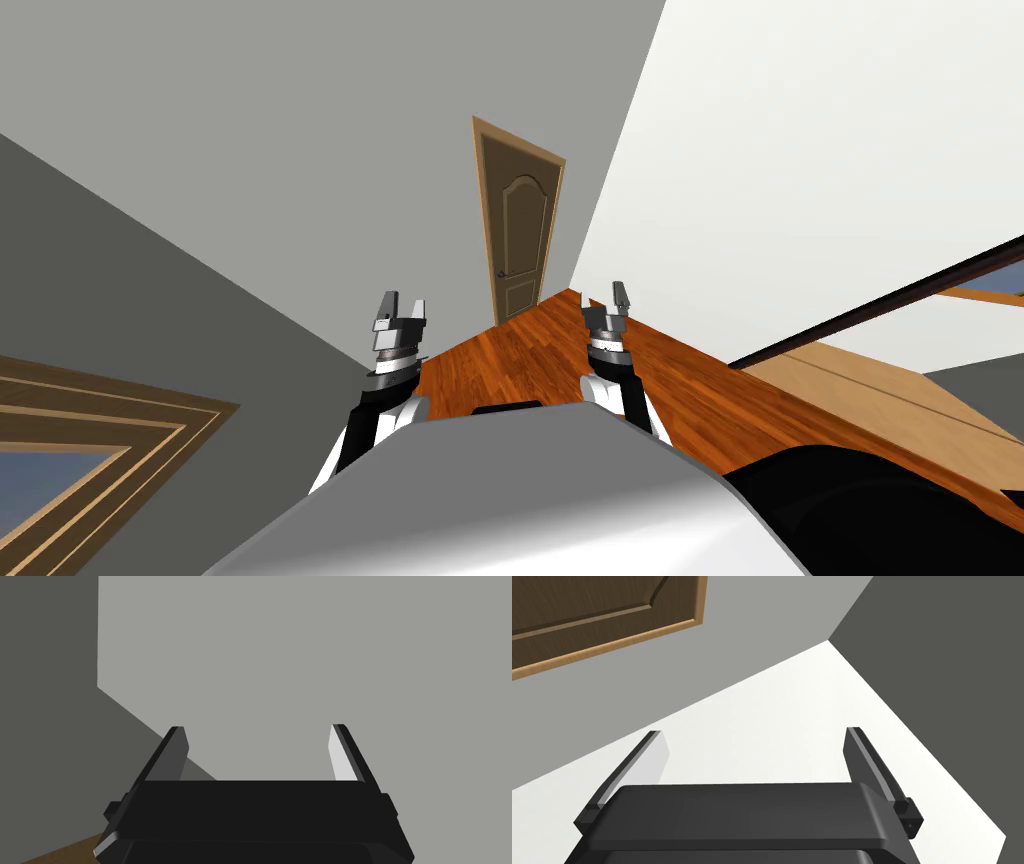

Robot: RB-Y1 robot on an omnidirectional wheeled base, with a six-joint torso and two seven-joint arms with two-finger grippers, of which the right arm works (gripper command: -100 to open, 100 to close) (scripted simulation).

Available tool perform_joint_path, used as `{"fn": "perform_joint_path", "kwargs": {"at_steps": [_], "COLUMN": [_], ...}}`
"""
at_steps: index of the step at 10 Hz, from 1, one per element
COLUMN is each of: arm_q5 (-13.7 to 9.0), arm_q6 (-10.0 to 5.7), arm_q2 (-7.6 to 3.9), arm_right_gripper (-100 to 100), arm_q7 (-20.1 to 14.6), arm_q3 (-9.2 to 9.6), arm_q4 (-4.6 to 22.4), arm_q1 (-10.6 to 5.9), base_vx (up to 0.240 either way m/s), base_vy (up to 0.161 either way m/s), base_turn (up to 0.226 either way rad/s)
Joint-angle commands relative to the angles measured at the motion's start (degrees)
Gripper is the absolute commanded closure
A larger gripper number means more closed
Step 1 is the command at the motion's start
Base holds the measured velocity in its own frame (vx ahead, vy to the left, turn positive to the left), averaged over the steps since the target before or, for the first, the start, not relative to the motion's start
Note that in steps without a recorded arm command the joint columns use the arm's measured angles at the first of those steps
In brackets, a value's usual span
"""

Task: Pull the door open

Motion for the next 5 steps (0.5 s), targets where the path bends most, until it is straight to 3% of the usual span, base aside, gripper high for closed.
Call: {"fn": "perform_joint_path", "kwargs": {"at_steps": [1,3,5], "arm_q5": [0.5,0.6,1.3], "arm_q6": [-0.48,-0.63,-1.33], "arm_q2": [-0.63,-0.82,-1.67], "arm_right_gripper": [-100,-100,-100], "arm_q7": [-0.5,-0.6,-1.3], "arm_q3": [-0.04,-0.05,-0.1], "arm_q4": [2.0,2.6,5.5], "arm_q1": [-0.64,-0.84,-1.77], "base_vx": [-0.047,0.112,0.188], "base_vy": [-0.082,0.023,0.027], "base_turn": [0.102,0.001,0.062]}}
